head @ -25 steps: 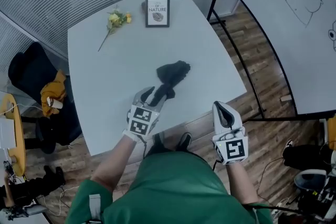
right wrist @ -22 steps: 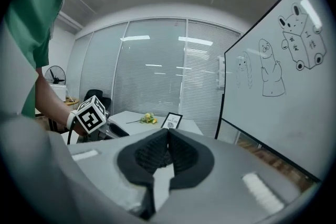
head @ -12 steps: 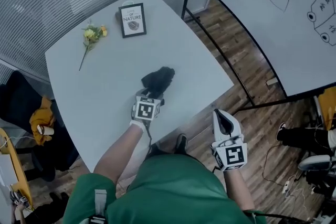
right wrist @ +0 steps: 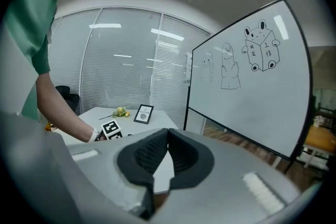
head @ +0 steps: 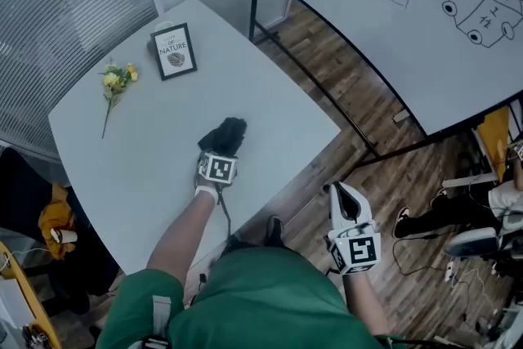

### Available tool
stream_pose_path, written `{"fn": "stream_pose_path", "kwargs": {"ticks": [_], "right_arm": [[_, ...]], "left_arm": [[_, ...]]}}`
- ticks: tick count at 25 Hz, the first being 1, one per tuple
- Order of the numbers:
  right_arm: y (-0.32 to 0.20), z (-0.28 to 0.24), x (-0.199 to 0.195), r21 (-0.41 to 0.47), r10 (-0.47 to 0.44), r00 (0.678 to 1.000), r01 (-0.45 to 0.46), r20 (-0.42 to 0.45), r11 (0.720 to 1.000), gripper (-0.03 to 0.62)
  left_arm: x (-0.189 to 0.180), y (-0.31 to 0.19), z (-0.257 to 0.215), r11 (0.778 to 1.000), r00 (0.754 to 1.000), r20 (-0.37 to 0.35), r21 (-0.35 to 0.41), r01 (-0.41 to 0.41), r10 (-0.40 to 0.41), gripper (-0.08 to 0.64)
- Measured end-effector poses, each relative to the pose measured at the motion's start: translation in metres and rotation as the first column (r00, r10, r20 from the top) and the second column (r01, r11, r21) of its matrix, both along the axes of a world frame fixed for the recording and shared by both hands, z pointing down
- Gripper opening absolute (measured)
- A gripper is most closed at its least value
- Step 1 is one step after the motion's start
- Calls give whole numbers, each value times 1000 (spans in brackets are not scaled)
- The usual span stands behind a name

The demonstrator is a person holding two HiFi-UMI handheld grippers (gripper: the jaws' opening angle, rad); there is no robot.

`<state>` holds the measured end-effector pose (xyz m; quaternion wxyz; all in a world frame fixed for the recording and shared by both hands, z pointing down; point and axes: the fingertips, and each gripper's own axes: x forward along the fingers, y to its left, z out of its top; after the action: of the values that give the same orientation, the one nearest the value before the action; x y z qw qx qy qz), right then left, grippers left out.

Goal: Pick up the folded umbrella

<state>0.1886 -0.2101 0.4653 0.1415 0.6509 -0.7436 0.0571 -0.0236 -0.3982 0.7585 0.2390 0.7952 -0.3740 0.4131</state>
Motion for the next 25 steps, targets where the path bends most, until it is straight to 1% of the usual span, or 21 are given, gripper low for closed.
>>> {"fn": "stream_pose_path", "kwargs": {"ticks": [4, 7, 8, 9, 11, 13, 17, 19, 25], "right_arm": [[3, 3, 5, -12, 20, 1000, -19, 19, 1000, 2], [1, 4, 5, -19, 15, 1000, -14, 17, 1000, 2], [-1, 4, 4, -19, 9, 1000, -9, 16, 1000, 2], [-3, 4, 2, -19, 1, 1000, -1, 15, 1000, 2], [-6, 4, -2, -18, -19, 1000, 19, 14, 1000, 2], [-10, 4, -4, -17, -41, 999, 41, 16, 999, 2], [-18, 4, -13, -13, -85, 996, 85, 19, 996, 2], [-21, 5, -19, -14, -104, 994, 104, 23, 994, 2], [-33, 5, -27, -17, -142, 986, 144, 89, 989, 2]], "left_arm": [[0, -1, 0, 999, 999, -35, -18, 38, -39, 298], [-11, 2, -1, 997, 998, -6, -37, 60, -60, 275], [-14, 5, -1, 996, 998, -7, -52, 68, -68, 272], [-15, 9, -1, 994, 997, -24, -73, 76, -78, 269], [-11, 16, -4, 992, 990, -104, -97, 86, -96, 267], [-8, 18, -12, 992, 980, -170, -86, 91, -104, 265], [-12, 25, -35, 994, 967, -234, -48, 94, -103, 265], [-15, 27, -56, 995, 956, -276, -16, 97, -97, 265], [-16, 35, -119, 991, 922, -382, 86, 104, -64, 265]]}}
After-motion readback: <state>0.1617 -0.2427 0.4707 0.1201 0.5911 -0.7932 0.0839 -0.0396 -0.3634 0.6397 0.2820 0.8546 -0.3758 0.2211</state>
